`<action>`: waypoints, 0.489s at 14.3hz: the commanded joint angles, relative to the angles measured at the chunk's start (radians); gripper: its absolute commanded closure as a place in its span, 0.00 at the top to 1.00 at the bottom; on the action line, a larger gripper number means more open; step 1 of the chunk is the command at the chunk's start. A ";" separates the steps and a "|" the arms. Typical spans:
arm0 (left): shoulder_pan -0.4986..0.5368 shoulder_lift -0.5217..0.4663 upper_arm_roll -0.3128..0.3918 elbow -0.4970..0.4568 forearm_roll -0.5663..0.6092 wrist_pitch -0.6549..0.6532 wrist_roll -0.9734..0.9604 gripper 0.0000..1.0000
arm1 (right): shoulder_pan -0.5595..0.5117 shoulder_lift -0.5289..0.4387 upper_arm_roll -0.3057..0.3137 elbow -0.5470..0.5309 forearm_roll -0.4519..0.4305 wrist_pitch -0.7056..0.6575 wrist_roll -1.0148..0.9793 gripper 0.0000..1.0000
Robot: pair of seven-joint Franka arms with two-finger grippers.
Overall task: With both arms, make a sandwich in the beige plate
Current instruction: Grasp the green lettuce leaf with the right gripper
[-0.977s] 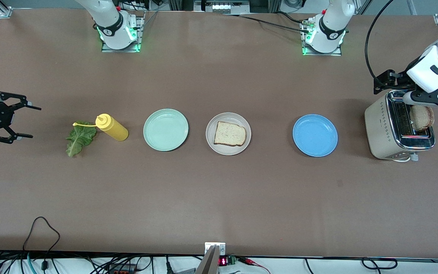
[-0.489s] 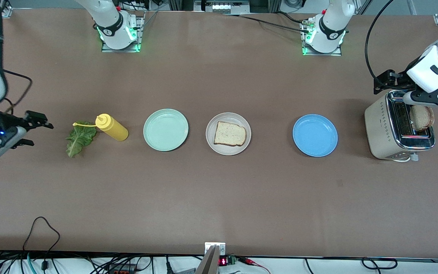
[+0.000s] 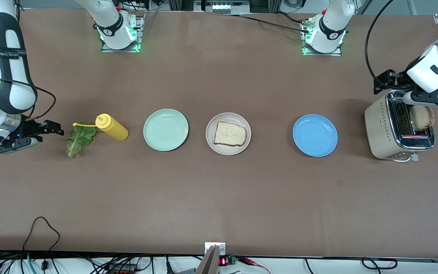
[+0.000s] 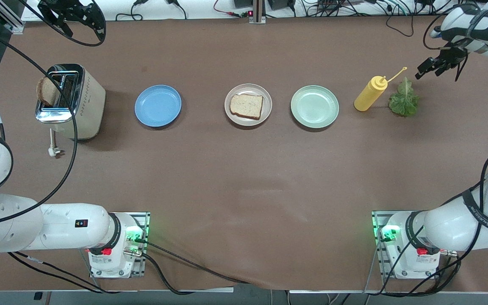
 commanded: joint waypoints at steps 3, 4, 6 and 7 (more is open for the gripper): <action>0.001 0.012 0.001 0.030 -0.015 -0.020 0.010 1.00 | -0.008 0.078 0.065 -0.016 0.005 0.161 0.163 1.00; 0.001 0.012 0.001 0.030 -0.015 -0.020 0.012 1.00 | -0.011 0.094 0.076 -0.014 0.009 0.191 0.163 1.00; 0.001 0.012 0.001 0.030 -0.015 -0.020 0.010 1.00 | -0.031 0.132 0.110 -0.013 0.011 0.263 0.163 1.00; 0.001 0.012 0.001 0.030 -0.015 -0.020 0.010 1.00 | -0.036 0.146 0.114 -0.014 0.013 0.285 0.163 1.00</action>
